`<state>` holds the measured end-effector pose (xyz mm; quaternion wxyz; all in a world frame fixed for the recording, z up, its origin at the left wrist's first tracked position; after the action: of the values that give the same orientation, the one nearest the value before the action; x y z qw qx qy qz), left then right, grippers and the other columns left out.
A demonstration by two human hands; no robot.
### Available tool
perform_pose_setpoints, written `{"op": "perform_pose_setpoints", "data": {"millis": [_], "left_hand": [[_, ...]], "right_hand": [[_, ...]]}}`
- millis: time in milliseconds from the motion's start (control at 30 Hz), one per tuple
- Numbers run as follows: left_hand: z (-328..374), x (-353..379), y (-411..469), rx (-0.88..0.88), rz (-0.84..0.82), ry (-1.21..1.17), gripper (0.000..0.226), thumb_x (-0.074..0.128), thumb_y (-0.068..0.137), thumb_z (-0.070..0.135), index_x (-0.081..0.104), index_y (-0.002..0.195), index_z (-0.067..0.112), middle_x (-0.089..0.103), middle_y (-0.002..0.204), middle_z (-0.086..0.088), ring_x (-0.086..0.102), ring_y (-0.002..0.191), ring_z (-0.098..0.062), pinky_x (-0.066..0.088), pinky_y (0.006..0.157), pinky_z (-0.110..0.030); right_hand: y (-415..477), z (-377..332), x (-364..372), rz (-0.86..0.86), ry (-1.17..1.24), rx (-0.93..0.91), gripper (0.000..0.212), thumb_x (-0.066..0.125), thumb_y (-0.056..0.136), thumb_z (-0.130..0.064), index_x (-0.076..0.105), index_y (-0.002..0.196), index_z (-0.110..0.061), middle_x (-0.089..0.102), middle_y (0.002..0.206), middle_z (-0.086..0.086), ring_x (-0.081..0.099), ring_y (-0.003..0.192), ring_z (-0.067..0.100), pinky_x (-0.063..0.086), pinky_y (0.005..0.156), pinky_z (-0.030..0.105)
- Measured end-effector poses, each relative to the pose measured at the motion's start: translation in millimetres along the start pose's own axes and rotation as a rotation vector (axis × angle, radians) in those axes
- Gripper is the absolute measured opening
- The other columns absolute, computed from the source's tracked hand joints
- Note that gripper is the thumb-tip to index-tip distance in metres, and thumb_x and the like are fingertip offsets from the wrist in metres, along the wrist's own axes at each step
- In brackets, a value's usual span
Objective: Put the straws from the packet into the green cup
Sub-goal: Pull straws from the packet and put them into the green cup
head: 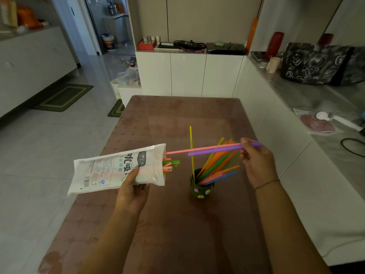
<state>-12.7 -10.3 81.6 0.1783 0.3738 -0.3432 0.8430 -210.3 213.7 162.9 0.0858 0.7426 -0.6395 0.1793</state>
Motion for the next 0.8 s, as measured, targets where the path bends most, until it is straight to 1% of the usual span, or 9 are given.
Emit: {"op": "perform_pose_setpoints", "data": {"millis": [100,200,300,367,433,533,600,667,800], "left_hand": [[0,-3,2,0.004,0.009,0.009,0.049,0.063,0.086,0.002,0.052,0.129,0.022,0.075,0.102,0.001,0.071,0.094,-0.015,0.061,0.066,-0.032],[-2,-3,2,-0.006,0.009,0.013,0.047,0.062,0.086,0.002,0.053,0.128,0.022,0.076,0.097,0.002,0.072,0.091,-0.015,0.061,0.063,-0.031],[-5,-3,1,-0.015,0.009,0.018,0.049,0.063,0.086,0.003,0.051,0.129,0.021,0.072,0.11,-0.001,0.069,0.1,-0.017,0.061,0.067,-0.032],[-6,-2,0,-0.012,0.004,0.024,0.048,0.063,0.086,0.003,0.051,0.128,0.021,0.07,0.114,-0.002,0.067,0.103,-0.018,0.061,0.07,-0.033],[-6,-2,-1,-0.013,-0.001,0.019,0.046,0.063,0.086,0.002,0.052,0.126,0.021,0.07,0.115,-0.002,0.068,0.102,-0.018,0.061,0.072,-0.033],[-7,-2,-1,-0.02,-0.013,0.014,0.043,0.063,0.086,0.002,0.054,0.123,0.022,0.073,0.106,0.0,0.072,0.092,-0.017,0.062,0.069,-0.034],[-8,-2,-2,-0.021,-0.022,0.017,0.042,0.062,0.087,0.002,0.054,0.123,0.022,0.073,0.106,-0.001,0.072,0.091,-0.017,0.062,0.069,-0.034],[-8,-1,-2,-0.019,-0.024,0.023,0.044,0.062,0.087,0.003,0.053,0.124,0.022,0.071,0.11,-0.001,0.072,0.093,-0.018,0.061,0.07,-0.034],[-6,-3,0,-0.007,-0.034,0.038,0.045,0.061,0.087,0.003,0.051,0.127,0.022,0.069,0.113,-0.002,0.07,0.095,-0.018,0.06,0.073,-0.034]], "right_hand": [[4,-9,-11,0.022,-0.162,-0.091,0.019,0.056,0.088,-0.003,0.06,0.076,-0.018,0.057,0.041,-0.013,0.048,0.04,-0.003,0.04,0.046,0.008],[8,-16,-20,0.052,-0.36,-0.193,0.01,0.058,0.086,-0.004,0.064,0.08,-0.009,0.058,0.046,-0.008,0.049,0.041,-0.002,0.042,0.049,0.011],[8,-21,-22,0.047,-0.609,-0.306,0.007,0.062,0.083,-0.007,0.066,0.087,-0.003,0.058,0.066,0.003,0.054,0.059,0.007,0.044,0.063,0.024],[6,-23,-19,0.037,-0.746,-0.381,0.003,0.063,0.081,-0.007,0.065,0.082,-0.009,0.061,0.075,0.007,0.056,0.073,0.019,0.04,0.064,0.018],[5,-21,-13,0.018,-0.849,-0.433,0.003,0.063,0.08,-0.007,0.066,0.081,-0.007,0.063,0.078,0.008,0.056,0.077,0.021,0.036,0.065,0.017],[6,-8,1,-0.043,-0.937,-0.43,0.007,0.062,0.08,-0.005,0.065,0.082,0.001,0.068,0.084,0.017,0.059,0.08,0.026,0.039,0.07,0.023],[9,4,11,-0.091,-0.989,-0.373,0.011,0.063,0.08,-0.006,0.063,0.084,0.004,0.068,0.092,0.022,0.061,0.087,0.033,0.048,0.081,0.034],[14,13,18,-0.147,-1.058,-0.345,0.015,0.065,0.078,-0.007,0.063,0.088,0.004,0.066,0.097,0.023,0.06,0.093,0.036,0.049,0.085,0.043],[22,12,18,-0.15,-1.066,-0.344,0.017,0.069,0.073,-0.01,0.067,0.089,-0.008,0.065,0.088,0.012,0.059,0.08,0.025,0.046,0.073,0.03]]}}
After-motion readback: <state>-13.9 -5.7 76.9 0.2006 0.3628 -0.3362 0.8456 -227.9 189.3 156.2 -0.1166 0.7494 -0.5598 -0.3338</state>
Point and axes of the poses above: each hand's wrist, its own y-axis towards the middle knuckle, its own x-axis out of the palm, z = x × y, the point moved 2 cm from there along y, towards the middle knuckle
